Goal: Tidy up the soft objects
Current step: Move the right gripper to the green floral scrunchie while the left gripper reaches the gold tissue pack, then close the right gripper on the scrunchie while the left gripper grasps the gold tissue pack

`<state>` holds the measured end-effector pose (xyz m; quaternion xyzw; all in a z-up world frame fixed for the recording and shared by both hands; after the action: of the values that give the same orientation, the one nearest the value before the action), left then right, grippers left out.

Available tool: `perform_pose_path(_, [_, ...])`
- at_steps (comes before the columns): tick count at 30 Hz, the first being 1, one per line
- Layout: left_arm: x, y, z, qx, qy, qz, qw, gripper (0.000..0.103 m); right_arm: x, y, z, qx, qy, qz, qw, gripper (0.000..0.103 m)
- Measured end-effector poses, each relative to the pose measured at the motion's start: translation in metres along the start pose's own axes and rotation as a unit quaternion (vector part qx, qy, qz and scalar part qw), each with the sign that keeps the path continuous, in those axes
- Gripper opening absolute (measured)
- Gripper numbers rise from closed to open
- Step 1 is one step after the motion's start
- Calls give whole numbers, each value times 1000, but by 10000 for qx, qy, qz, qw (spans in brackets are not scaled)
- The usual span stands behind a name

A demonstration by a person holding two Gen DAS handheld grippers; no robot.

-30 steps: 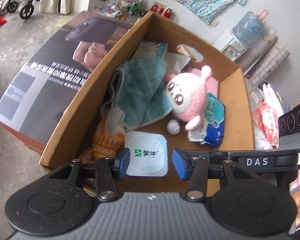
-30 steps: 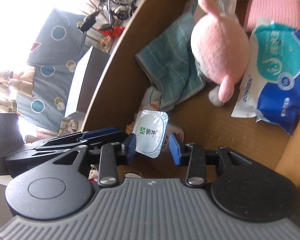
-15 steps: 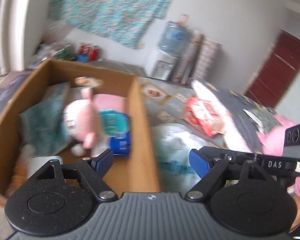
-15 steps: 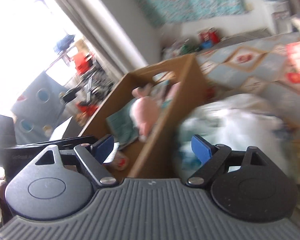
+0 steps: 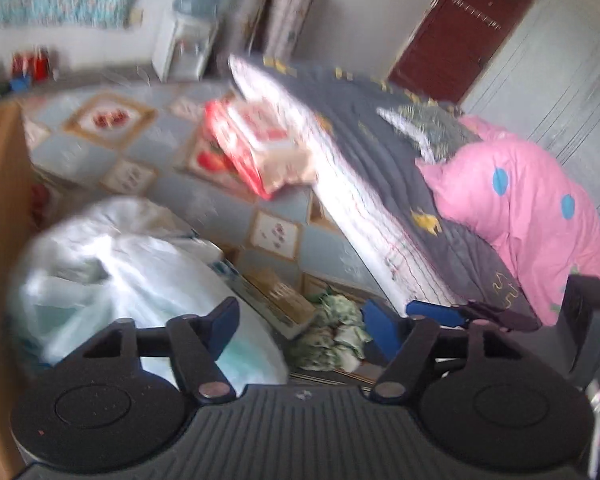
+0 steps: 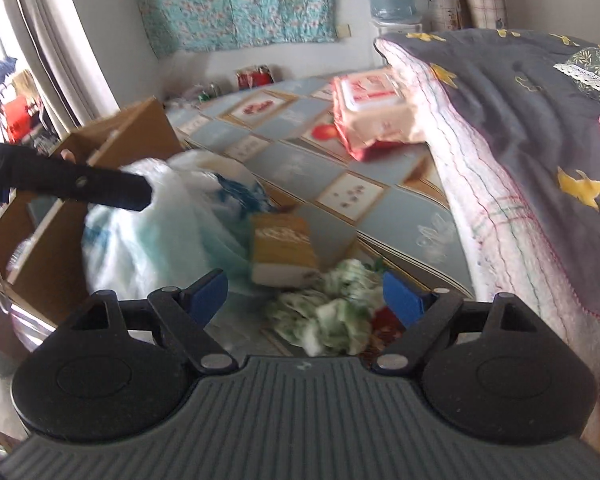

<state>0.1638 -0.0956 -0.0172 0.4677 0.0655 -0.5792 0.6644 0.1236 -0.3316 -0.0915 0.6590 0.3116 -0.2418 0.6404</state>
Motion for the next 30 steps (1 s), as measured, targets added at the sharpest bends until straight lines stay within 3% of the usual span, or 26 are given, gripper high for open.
perform_pose_path(2, [23,4,-8,-243,32,-273,9993,54,16,-1,0,-121,-32,-97,9999,85])
perform_pose_path(9, [73,17,-21,-454,328,-739,9957,53,59,-5,-18,-729,-99,-315,9968,83])
perform_pose_path(13, [97,24,-25,-528,396,-1040,9924,53,72,-12,-16,-820,-281,-442,9953,53])
perform_pose_path(18, [122,29,-25,-590,385,-1283,9892,53,70,-15,8,-414,-485,-481,9968,39])
perform_pose_path(21, [138,31,-26,-718,388,-1454,9860,55,68,-16,20,-204,-608,-490,9967,39])
perform_pose_path(24, [147,37,-20,-696,454,-1473,9856,63,65,-20,23,-120,-636,-507,9966,40])
perform_pose_path(30, [150,45,-17,-829,905,-1681,9781,70,62,-23,24,62,-602,-472,9971,43])
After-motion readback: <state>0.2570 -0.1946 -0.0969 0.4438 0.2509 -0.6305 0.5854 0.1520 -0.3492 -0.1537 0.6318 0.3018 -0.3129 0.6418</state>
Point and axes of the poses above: each gripper's, at about its wrist camera, not at the fingertips, and x roughly the way its jaws point, z to its right, y to its top, the point moved 3 cm from there along x, roughly the way its jaws point, and after that the axes turned 12 degrees about -y, right-handed, at the moved point
